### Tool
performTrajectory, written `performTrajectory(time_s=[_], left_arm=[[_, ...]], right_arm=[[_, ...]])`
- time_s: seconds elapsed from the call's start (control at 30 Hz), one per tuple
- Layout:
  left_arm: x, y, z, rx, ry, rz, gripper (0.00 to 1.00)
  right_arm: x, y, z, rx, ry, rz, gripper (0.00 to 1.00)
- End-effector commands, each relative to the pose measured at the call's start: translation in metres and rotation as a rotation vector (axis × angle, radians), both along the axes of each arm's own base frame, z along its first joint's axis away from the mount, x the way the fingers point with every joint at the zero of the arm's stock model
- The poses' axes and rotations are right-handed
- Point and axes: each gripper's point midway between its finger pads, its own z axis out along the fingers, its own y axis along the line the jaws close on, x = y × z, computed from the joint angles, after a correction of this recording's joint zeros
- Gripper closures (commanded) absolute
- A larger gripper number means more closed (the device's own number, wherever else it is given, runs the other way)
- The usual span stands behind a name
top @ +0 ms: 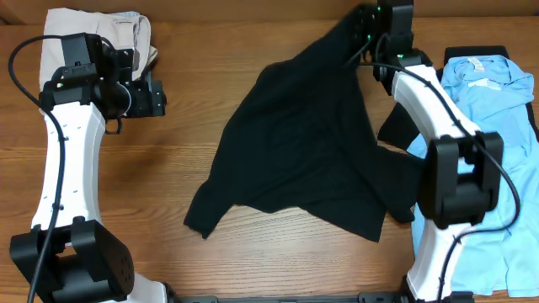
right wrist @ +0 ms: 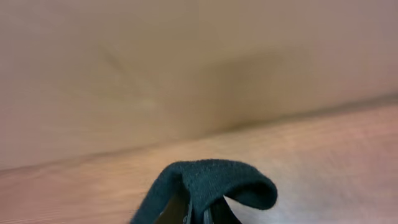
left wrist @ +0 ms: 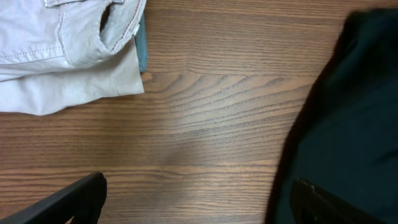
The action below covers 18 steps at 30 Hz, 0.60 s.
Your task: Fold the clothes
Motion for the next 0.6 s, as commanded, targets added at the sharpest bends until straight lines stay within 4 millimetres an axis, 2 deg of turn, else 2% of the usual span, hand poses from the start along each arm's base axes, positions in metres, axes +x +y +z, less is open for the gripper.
performTrajectory(time_s=[0.0,0.03,0.07,0.1,0.13,0.17,0.23,0.33,0.47,0.57], left_arm=[[0.001,-0.007,-0.005,-0.009,0.007,-0.020,0.04],[0.001,-0.007,-0.004,-0.008,0.003,-0.020,0.04],[0.003,-0.007,-0.003,-0.004,-0.003,-0.025,0.04],[0.004,-0.007,-0.002,0.000,-0.012,-0.036,0.04],[0.005,-0.007,0.000,0.004,-0.019,-0.040,0.02],[0.006,-0.007,0.004,0.005,-0.024,-0.040,0.00],[0.005,-0.008,0.016,-0.002,-0.032,-0.044,0.00],[-0.003,-0.014,0.040,-0.024,-0.027,-0.054,0.00],[-0.027,-0.017,0.071,-0.038,0.016,-0.029,0.00],[-0.047,-0.019,0.086,-0.051,0.043,-0.006,0.00]], right_arm=[[0.005,-0.030,-0.006,0.049,0.005,-0.084,0.89],[0.005,-0.034,-0.007,0.050,0.009,-0.089,0.74],[0.004,-0.038,-0.004,0.052,0.010,-0.091,0.43],[0.003,-0.040,0.003,0.058,0.010,-0.087,0.21],[0.001,-0.041,0.012,0.067,0.012,-0.077,0.06],[-0.002,-0.041,0.022,0.075,0.017,-0.066,0.00],[-0.012,-0.036,0.050,0.098,0.024,-0.030,0.00],[-0.038,-0.024,0.099,0.134,0.034,0.034,0.00],[-0.093,-0.004,0.164,0.194,0.027,0.146,0.00],[-0.144,0.005,0.199,0.210,0.044,0.203,0.00]])
